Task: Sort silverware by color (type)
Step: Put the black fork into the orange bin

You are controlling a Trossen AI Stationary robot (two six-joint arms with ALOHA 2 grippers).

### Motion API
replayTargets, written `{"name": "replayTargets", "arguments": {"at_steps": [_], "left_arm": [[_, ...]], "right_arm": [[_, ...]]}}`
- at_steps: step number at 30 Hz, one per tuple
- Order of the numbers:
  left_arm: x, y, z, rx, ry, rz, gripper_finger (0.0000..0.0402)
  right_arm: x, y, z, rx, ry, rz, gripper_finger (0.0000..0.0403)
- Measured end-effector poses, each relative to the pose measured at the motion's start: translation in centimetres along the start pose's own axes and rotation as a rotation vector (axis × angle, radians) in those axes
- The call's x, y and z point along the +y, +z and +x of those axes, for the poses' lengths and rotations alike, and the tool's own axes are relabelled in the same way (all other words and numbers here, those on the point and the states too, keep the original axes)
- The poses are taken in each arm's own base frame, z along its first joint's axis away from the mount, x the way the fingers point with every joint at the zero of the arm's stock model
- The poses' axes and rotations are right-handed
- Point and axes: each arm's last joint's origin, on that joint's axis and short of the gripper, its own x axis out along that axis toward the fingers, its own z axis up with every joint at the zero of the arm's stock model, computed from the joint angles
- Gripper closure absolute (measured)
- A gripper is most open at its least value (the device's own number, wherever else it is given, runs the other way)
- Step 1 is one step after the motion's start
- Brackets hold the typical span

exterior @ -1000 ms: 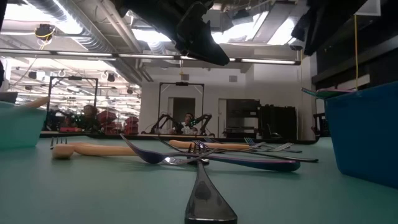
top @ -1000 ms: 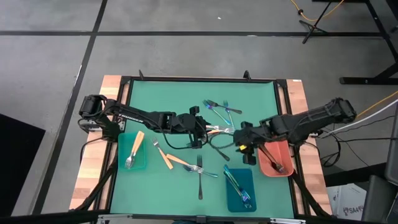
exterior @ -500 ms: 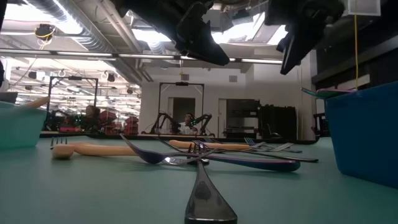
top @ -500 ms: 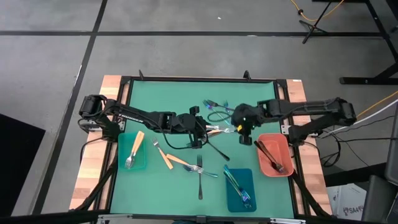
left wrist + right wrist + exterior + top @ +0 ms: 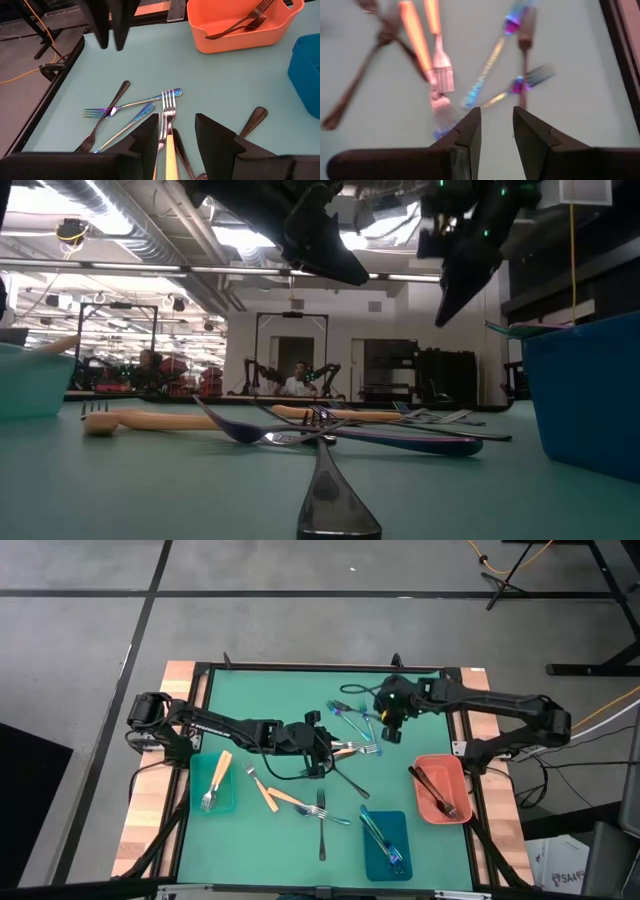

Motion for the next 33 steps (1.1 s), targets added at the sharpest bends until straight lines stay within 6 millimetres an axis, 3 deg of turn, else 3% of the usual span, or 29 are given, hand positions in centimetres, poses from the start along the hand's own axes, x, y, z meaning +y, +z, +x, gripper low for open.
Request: {"name": "replayTargets", "arguments": {"at_steps": [9, 16, 33], "left_arm": [[0.0, 0.0, 0.0, 0.000, 0.000, 0.000, 0.0280], [0.0, 0.0, 0.0, 0.000, 0.000, 0.000, 0.0280], [0.0, 0.0, 0.0, 0.000, 0.000, -0.005, 0.0280]], "right_arm": [[-3.9, -2.6, 2.9, -0.018, -0.082, 0.121, 0.0299], [-5.8, -4.5, 4.7, -0.088, -0.058, 0.200, 0.0299], [-5.2, -7.3, 7.7, -0.193, -0.073, 0.193, 0.0299]]}}
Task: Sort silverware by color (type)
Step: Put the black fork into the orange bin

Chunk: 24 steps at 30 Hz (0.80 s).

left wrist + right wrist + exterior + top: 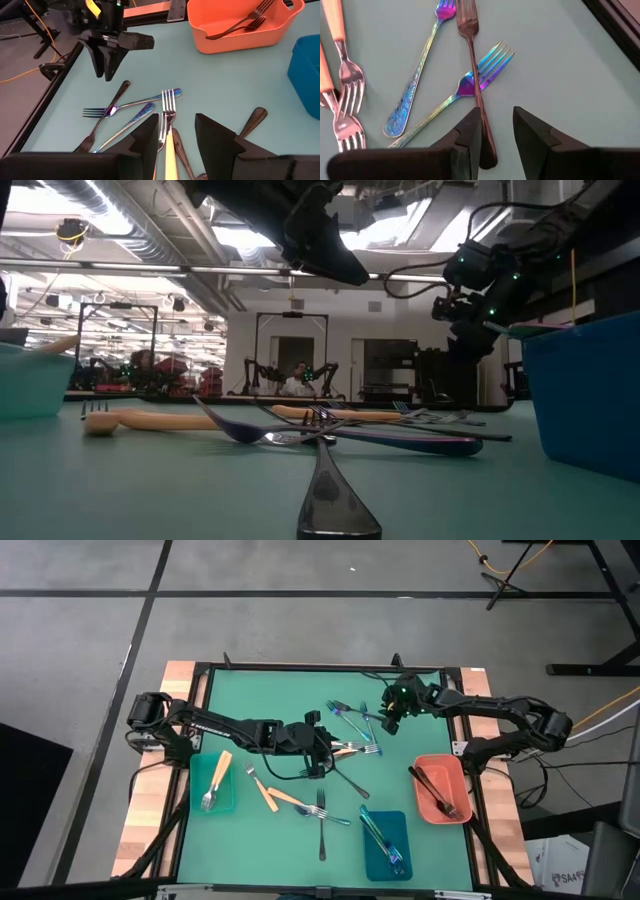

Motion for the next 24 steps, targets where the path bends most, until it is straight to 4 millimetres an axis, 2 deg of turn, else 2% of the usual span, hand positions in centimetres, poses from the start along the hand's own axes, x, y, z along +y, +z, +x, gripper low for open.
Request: {"name": "replayTargets", "arguments": {"at_steps": [8, 14, 24], "left_arm": [[0.0, 0.0, 0.0, 0.000, 0.000, 0.000, 0.0280], [0.0, 0.0, 0.0, 0.000, 0.000, 0.000, 0.0280], [0.0, 0.0, 0.0, 0.000, 0.000, -0.001, 0.0280]], "right_arm": [[0.0, -0.1, 1.9, -0.017, 0.049, 0.005, 0.0299], [0.0, -0.8, 3.6, 0.033, 0.066, 0.011, 0.0299], [-0.1, -1.4, 5.1, 0.064, 0.073, -0.014, 0.0299]]}}
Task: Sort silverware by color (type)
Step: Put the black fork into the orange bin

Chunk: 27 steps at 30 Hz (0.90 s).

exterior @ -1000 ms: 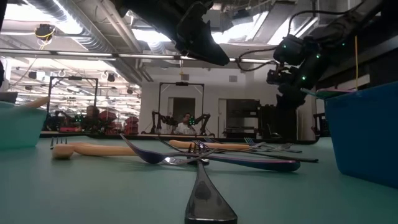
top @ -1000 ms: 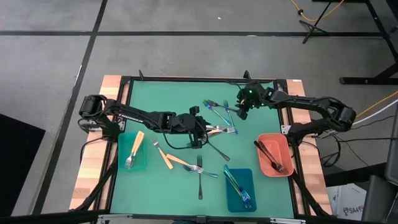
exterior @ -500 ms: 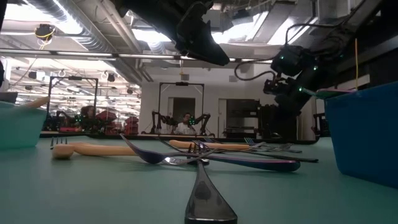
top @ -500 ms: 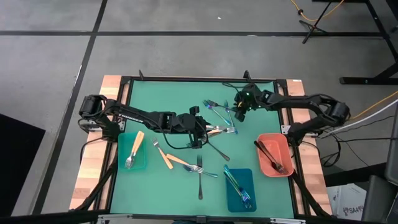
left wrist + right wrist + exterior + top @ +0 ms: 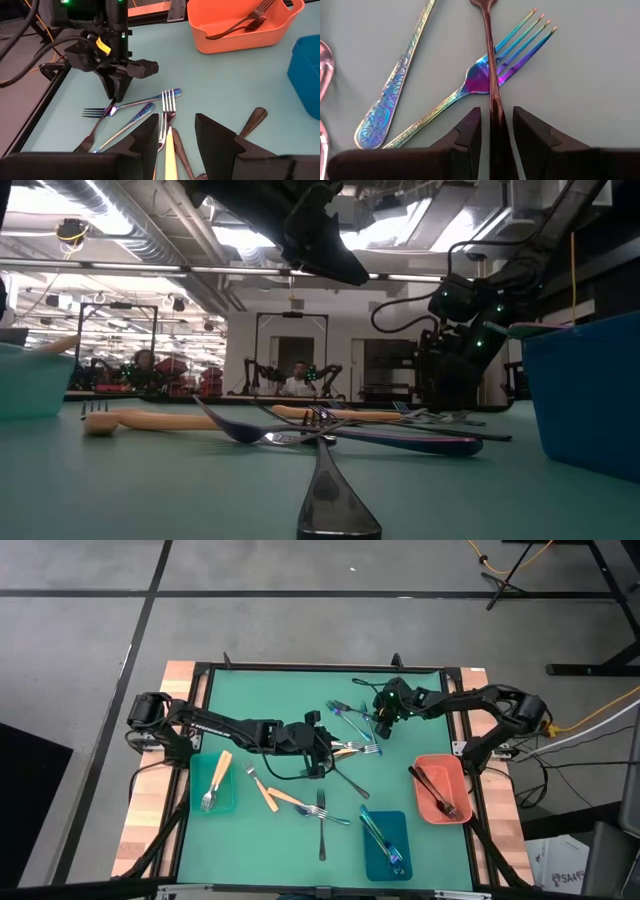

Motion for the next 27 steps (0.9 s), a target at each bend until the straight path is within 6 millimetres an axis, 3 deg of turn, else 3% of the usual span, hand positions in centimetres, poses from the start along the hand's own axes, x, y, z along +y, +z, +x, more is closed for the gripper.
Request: {"name": "replayTargets", "arguments": {"at_steps": [14, 27], "left_arm": [[0.01, 0.00, 0.00, 0.000, 0.000, 0.000, 0.0280], [0.00, 0.00, 0.00, 0.000, 0.000, 0.000, 0.0280]], "right_arm": [[-0.05, -0.23, 0.68, 0.016, 0.010, -0.046, 0.0301], [-0.05, -0.31, 0.71, 0.023, 0.005, -0.046, 0.0366]]}}
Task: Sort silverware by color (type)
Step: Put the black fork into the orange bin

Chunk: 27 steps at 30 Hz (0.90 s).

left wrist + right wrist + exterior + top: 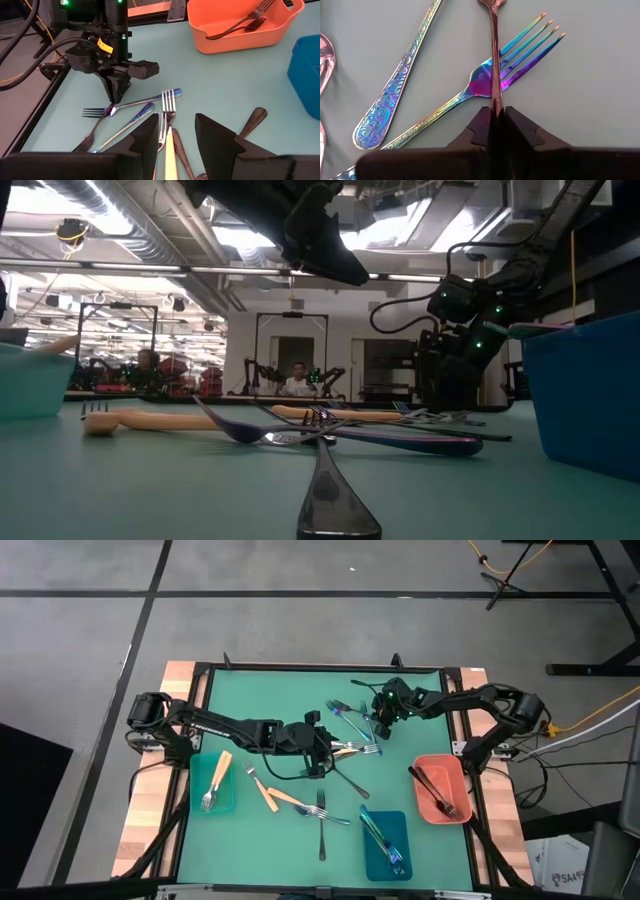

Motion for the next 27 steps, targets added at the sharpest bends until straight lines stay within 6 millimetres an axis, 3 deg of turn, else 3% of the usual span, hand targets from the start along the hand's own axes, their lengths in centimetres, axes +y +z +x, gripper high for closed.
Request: {"name": "replayTargets", "arguments": {"at_steps": [14, 27], "left_arm": [[0.01, 0.00, 0.00, 0.000, 0.000, 0.000, 0.0280], [0.01, 0.00, 0.00, 0.000, 0.000, 0.000, 0.0280]], "right_arm": [[0.05, -0.04, 0.02, -0.001, 0.018, 0.001, 0.0396], [0.02, 0.12, 0.04, -0.025, 0.019, 0.002, 0.0381]]}}
